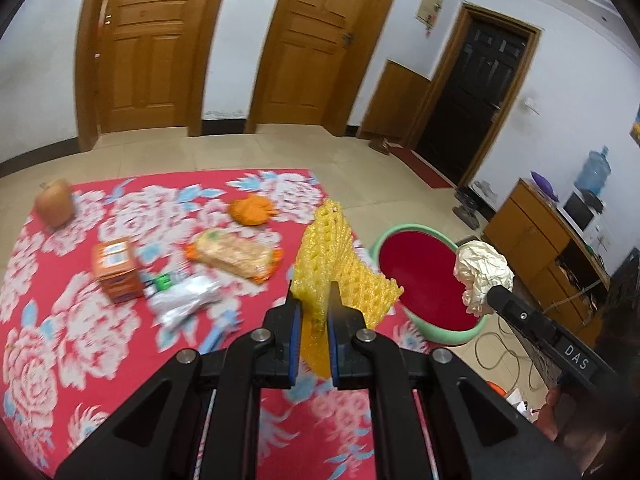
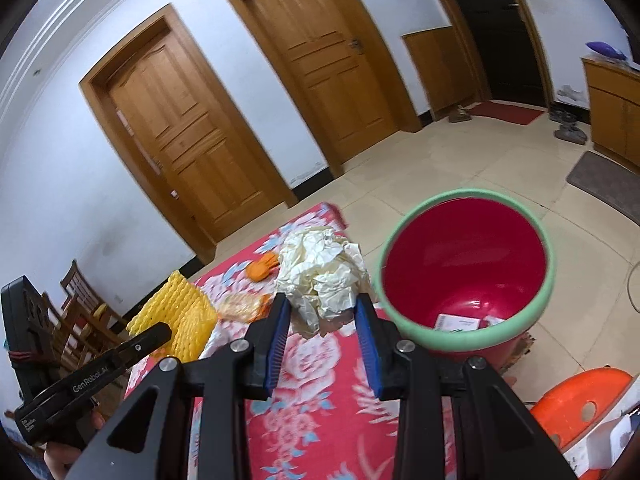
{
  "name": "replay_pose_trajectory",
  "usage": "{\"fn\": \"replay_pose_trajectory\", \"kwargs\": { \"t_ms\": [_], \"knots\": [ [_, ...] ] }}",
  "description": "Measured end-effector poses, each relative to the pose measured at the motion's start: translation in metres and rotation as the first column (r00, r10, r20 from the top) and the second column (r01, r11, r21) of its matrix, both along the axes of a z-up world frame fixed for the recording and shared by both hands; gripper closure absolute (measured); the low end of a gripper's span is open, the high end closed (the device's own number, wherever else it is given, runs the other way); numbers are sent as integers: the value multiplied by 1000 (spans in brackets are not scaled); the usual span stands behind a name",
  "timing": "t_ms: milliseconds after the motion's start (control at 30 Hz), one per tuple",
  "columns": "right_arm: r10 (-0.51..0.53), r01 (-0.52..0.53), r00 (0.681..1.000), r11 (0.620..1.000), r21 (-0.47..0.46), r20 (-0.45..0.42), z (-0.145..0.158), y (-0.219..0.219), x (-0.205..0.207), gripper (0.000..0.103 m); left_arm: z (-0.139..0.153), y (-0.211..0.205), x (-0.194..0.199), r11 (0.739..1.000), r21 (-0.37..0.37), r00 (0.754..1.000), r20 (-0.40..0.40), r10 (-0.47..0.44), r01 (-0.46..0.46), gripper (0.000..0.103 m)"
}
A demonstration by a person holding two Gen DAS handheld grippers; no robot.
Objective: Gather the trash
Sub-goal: 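Carry the foam net and paper over the red bin and open both grippers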
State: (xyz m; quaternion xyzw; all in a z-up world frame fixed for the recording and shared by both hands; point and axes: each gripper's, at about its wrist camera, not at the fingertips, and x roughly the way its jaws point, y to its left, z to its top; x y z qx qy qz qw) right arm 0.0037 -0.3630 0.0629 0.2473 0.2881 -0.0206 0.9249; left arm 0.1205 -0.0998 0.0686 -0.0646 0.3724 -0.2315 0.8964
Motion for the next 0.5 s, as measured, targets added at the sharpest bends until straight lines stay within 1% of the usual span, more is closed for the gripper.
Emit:
{"fn": "replay_pose_trajectory", "kwargs": {
  "t_ms": [200,367,500],
  "knots": [
    [-103,103,995,994,28,-17,-11,-39,-1,67,-4,-55,17,996,37,996,-3,-84,84,93],
    [-174,177,984,983,55,-47,-25,-67,4,67,-15,-100,29,986,69,989,-25,-147,149,93],
    [-228,233,971,970,73,-72,-37,-83,4,66,-26,-132,30,976,92,980,-41,-193,196,93]
  ]
}}
